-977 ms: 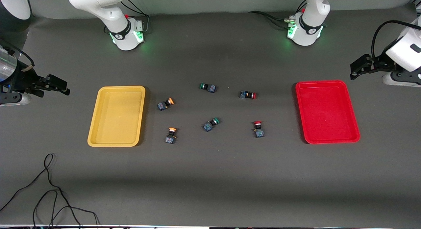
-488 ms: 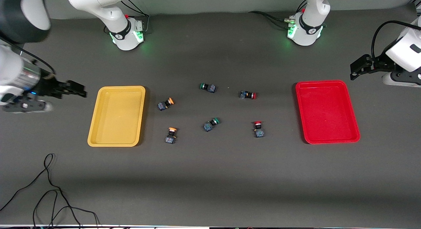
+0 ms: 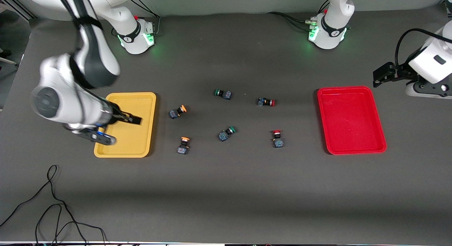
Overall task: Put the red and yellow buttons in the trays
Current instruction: 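Reach the right gripper to the orange button beside the yellow tray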
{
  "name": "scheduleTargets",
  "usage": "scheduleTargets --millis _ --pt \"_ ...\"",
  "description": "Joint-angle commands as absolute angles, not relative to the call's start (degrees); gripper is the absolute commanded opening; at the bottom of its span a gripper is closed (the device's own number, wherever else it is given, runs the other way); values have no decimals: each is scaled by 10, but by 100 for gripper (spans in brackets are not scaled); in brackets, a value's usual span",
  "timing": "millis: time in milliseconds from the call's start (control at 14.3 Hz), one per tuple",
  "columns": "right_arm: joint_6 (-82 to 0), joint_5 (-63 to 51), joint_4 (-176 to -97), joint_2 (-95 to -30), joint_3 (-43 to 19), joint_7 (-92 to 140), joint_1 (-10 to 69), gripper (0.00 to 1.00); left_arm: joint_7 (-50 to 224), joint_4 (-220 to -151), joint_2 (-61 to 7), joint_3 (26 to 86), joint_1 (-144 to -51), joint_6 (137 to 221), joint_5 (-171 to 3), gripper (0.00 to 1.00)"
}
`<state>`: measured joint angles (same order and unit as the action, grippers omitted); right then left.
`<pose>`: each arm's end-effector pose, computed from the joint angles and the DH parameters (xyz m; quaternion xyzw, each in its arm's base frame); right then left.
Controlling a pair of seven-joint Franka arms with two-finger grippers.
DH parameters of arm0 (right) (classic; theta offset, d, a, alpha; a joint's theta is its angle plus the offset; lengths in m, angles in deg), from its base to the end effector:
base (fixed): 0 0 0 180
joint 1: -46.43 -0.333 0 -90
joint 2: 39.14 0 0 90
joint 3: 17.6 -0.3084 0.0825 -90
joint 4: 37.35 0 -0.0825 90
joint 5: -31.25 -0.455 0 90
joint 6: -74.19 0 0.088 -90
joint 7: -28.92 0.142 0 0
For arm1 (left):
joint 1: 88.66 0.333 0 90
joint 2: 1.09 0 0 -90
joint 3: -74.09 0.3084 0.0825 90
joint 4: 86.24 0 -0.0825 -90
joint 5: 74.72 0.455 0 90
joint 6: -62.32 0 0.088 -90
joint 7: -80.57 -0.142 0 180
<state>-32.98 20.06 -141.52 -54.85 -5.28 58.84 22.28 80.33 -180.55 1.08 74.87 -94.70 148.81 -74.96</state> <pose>0.6353 0.1581 0.2991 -0.9735 0.1933 0.1208 0.0186 0.5995 -0.0557 0.5598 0.9976 -0.0480 -0.0493 0.0002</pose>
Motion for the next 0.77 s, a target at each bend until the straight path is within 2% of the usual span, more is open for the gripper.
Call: scheduleTargets --millis 0,140,349,698 --pt "-445 183 -1511 -546 -46 692 161 100 838 -1833 17 743 -964 1463 -752 100" --pt "-488 181 -1533 -571 -47 762 136 100 881 -1868 23 725 -971 1493 -768 100" --pt "-511 163 -1549 -596 -47 822 110 100 1044 -1906 18 689 -1009 1555 -791 100" --pt "-608 140 -1635 -599 -47 827 83 100 1446 -1940 -14 680 -1139 1642 -808 100"
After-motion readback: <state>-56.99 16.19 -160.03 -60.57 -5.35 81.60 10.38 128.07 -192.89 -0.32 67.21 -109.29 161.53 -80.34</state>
